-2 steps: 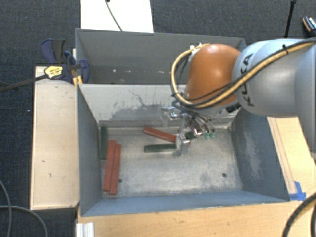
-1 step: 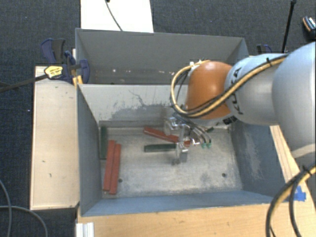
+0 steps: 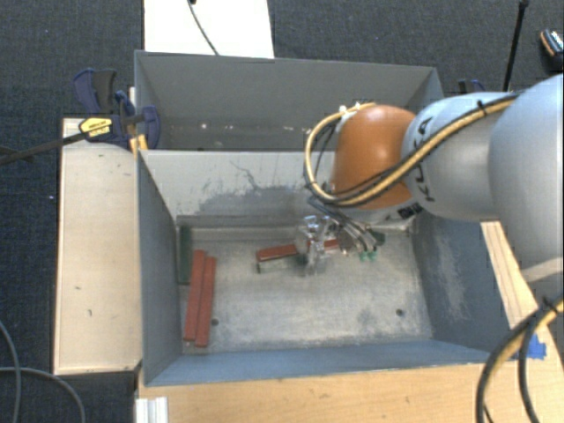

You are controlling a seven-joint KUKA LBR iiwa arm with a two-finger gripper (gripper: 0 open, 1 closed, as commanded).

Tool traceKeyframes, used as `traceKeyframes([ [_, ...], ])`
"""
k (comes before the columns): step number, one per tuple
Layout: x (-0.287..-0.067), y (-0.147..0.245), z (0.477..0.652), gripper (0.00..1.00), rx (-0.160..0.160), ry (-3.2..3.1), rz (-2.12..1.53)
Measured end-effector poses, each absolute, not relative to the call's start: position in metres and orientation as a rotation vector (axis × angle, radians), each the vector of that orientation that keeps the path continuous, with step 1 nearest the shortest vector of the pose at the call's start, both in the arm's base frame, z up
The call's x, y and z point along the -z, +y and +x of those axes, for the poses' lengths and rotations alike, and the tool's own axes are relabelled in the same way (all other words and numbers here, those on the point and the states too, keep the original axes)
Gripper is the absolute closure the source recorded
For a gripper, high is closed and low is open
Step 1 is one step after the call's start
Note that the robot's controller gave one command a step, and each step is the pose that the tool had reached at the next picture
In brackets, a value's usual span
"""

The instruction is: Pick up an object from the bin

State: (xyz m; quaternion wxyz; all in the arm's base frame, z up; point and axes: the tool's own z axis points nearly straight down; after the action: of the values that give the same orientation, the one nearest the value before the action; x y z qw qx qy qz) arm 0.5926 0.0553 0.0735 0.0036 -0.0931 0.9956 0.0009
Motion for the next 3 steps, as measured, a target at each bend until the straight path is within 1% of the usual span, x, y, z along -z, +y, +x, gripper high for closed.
traceKeyframes([
  [1, -0.071, 0.055, 0.591, 0.0, -0.002, 3.126, -0.291],
  [2, -0.071, 0.055, 0.591, 1.0, -0.002, 3.125, -0.288],
  [3, -0.197, 0.05, 0.559, 1.0, -0.002, 3.123, -0.238],
])
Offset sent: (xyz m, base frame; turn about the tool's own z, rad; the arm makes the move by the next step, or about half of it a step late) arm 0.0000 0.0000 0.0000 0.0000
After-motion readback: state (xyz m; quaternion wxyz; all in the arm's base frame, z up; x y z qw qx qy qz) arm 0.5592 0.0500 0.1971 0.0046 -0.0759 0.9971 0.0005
